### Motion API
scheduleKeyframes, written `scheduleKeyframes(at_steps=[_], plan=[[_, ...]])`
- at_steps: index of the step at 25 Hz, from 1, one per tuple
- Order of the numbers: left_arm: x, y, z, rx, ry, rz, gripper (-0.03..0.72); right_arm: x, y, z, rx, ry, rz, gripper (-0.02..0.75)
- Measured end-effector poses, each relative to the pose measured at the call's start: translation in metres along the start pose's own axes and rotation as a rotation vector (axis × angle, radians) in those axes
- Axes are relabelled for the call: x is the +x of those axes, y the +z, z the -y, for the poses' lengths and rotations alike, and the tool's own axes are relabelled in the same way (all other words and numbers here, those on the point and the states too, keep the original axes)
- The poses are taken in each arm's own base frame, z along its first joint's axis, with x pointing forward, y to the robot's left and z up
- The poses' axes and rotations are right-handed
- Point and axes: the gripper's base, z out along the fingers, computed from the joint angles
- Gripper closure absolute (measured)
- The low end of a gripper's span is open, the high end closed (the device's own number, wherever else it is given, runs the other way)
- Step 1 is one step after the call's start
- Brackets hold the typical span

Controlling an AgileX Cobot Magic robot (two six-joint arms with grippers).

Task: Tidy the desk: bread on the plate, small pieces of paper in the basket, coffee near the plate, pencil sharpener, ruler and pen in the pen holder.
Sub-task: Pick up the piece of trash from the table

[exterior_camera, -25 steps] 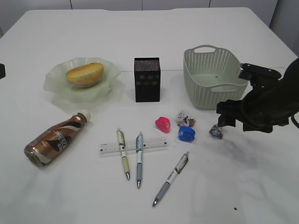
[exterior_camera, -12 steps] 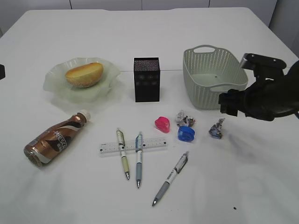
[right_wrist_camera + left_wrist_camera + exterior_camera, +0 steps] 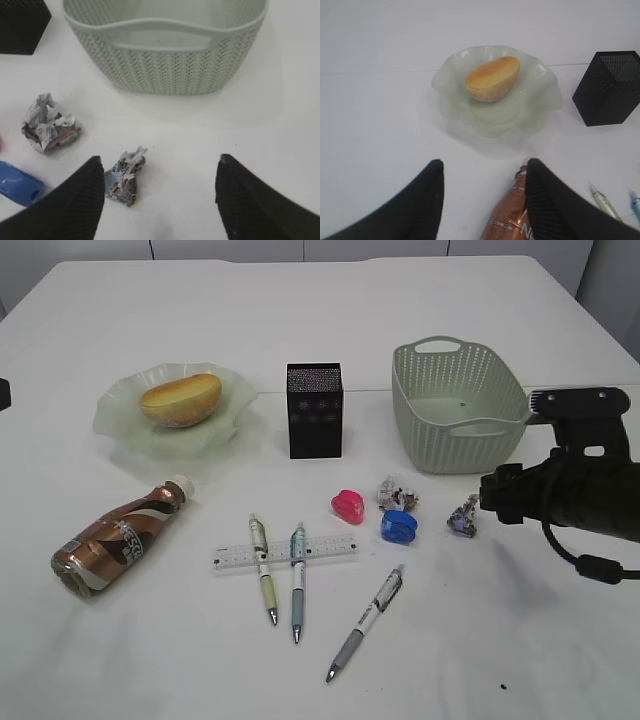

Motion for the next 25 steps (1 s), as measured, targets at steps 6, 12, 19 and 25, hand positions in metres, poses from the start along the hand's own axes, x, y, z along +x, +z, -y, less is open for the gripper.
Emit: scheduleKeyframes(at_steps=[6, 12, 19, 25], plan=[[0.000, 0.000, 0.000, 0.000, 0.000, 0.000, 0.308, 0.012, 0.014, -0.002, -0.028, -0.004, -0.014, 0.197], [0.000, 0.000, 0.000, 0.000, 0.000, 0.000, 0.308, 0.018, 0.024, -0.011, -0.121, -0.025, 0.014, 0.197], [0.000, 0.000, 0.000, 0.000, 0.000, -0.002, 0.308, 0.028, 0.036, -0.014, -0.153, -0.028, 0.007, 0.197], [0.003, 0.004, 0.000, -0.002, 0.005, -0.017, 0.308, 0.027, 0.048, -0.014, -0.154, -0.027, 0.005, 0.197]])
